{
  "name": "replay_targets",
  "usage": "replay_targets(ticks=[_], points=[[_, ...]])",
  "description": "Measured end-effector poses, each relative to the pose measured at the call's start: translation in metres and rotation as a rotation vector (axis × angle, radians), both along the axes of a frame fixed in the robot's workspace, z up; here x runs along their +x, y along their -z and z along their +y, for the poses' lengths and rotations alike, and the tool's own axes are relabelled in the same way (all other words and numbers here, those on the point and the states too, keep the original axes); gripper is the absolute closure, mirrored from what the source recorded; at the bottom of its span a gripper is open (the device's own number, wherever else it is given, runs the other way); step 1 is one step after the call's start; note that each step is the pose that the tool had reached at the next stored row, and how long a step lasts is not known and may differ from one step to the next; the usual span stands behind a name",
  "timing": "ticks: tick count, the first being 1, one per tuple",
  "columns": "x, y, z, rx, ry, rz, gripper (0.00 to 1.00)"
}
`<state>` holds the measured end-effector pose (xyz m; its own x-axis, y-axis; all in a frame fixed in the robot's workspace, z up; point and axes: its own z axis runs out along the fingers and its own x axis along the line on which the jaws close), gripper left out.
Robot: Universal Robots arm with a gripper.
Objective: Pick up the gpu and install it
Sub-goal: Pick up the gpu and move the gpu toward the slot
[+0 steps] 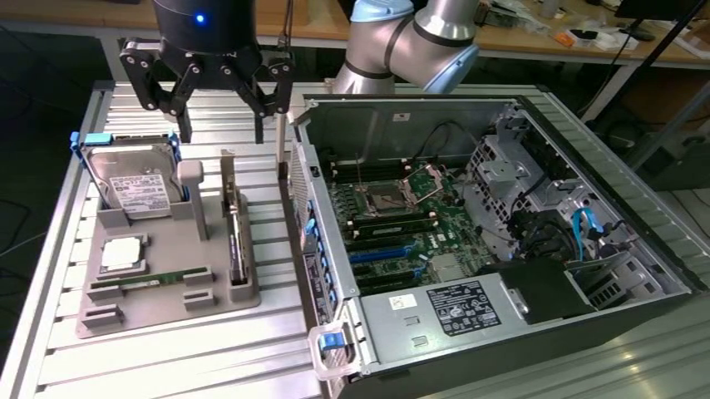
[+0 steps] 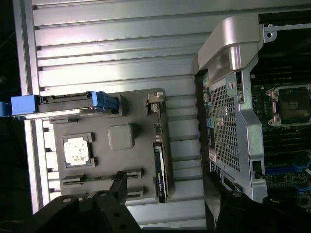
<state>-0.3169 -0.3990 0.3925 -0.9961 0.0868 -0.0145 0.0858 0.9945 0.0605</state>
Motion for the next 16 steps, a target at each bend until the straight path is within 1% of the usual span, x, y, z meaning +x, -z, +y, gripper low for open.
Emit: replay_targets(ticks=[1,2,5,12,16], points=[[0.0,0.0,0.0,0.0,0.0,0.0,0.28],[0.0,0.0,0.0,0.0,0.0,0.0,0.22],[0.0,0.0,0.0,0.0,-0.001,-0.0001,0.22],[-0.0001,0.0,0.0,0.0,-0.033,0.0,0.22],[-0.0001,0.0052,0.0,0.0002,-0.033,-0.0016,0.22]])
